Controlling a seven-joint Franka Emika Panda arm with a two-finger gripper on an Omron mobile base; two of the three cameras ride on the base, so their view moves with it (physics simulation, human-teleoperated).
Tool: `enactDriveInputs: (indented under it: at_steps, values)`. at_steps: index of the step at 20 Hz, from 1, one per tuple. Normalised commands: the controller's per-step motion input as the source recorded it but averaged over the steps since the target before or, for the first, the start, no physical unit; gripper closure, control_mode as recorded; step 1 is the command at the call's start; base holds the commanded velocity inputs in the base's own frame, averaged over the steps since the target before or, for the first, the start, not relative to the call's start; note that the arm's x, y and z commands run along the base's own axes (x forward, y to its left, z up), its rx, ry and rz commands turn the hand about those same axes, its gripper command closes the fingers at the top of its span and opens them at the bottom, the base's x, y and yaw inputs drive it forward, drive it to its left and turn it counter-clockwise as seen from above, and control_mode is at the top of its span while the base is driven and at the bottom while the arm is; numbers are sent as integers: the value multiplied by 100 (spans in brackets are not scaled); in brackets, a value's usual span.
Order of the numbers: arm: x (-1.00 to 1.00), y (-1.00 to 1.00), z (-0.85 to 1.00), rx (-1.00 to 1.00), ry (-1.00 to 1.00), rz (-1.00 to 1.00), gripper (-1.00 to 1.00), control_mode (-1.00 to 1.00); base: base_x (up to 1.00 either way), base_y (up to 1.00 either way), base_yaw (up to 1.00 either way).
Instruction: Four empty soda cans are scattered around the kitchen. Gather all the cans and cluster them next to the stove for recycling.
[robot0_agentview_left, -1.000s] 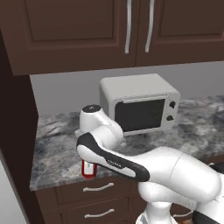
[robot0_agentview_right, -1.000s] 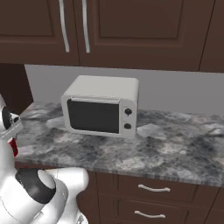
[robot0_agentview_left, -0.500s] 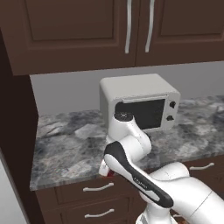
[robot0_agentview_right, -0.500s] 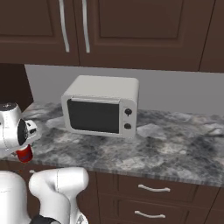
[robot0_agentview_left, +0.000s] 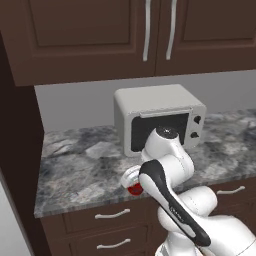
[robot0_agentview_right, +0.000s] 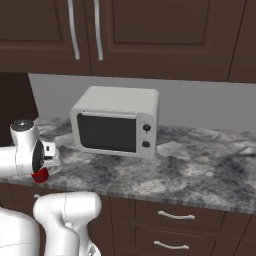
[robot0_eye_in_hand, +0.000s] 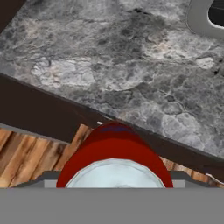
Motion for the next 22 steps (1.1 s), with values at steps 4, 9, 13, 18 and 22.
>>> enactDriveInputs:
  at_steps: [4,9,13,18,22]
  values:
    - [5,-36,34,7,14,-36,100,-100,0,0,0]
    - [15,-13,43,4,18,-24,100,-100,0,0,0]
    - [1,-3,14,0,12,-14,100,-100,0,0,0]
    - [-3,-4,3,-4,1,-1,100,-100,0,0,0]
    - [-10,-42,0,-1,0,17,100,-100,0,0,0]
